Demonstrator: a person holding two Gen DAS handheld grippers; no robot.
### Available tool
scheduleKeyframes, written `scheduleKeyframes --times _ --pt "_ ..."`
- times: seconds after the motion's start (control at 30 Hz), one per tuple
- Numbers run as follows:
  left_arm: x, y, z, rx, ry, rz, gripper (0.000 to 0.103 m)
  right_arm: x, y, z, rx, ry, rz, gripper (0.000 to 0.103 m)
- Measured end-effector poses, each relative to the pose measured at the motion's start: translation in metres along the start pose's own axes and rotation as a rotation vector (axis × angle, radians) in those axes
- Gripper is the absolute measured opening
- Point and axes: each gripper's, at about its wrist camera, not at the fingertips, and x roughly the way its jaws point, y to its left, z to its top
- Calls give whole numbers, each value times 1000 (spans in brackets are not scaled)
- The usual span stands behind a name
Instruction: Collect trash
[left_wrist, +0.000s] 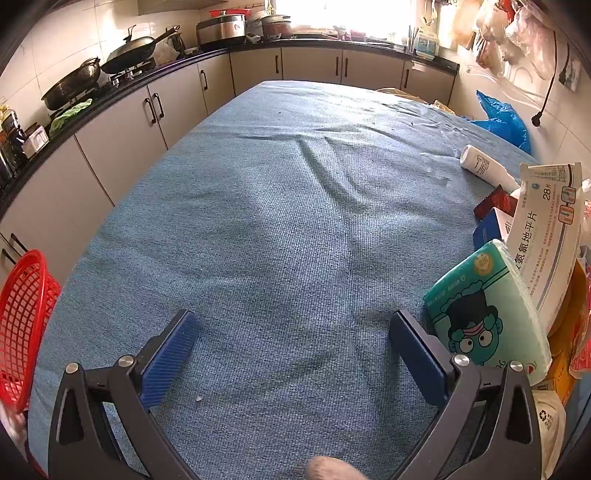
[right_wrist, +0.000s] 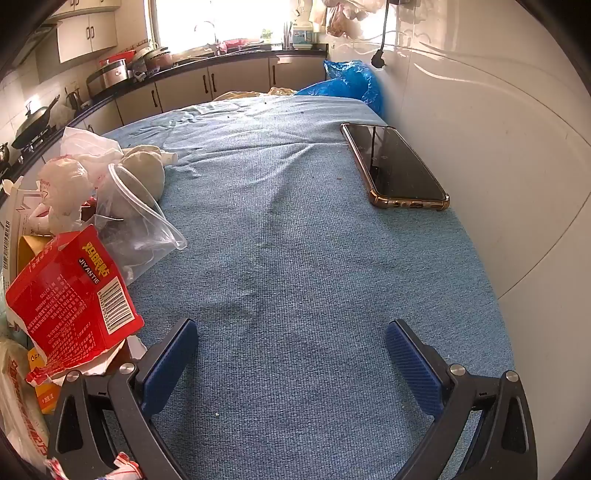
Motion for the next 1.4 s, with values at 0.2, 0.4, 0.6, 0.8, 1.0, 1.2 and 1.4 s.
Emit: scheduleKeyframes --times 0.2,0.4,0.6,0.8,1.0,1.2,1.4 --pt "0 1 1 -1 1 -2 103 0 0 0 0 2 0 103" --pt "1 2 2 -2 1 -2 103 0 0 0 -1 2 -1 103" --pt "1 2 2 -1 1 -2 103 0 0 1 -1 3 -1 103" --pt "1 2 2 -1 1 -2 103 0 0 1 -1 3 -1 103" --pt "2 3 1 -1 1 -2 103 1 -1 1 0 4 0 103" --pt "2 4 1 -2 2 -2 103 0 0 1 0 4 -1 103" --pt "1 3 1 0 2 -1 103 -1 0 2 -1 4 -1 103"
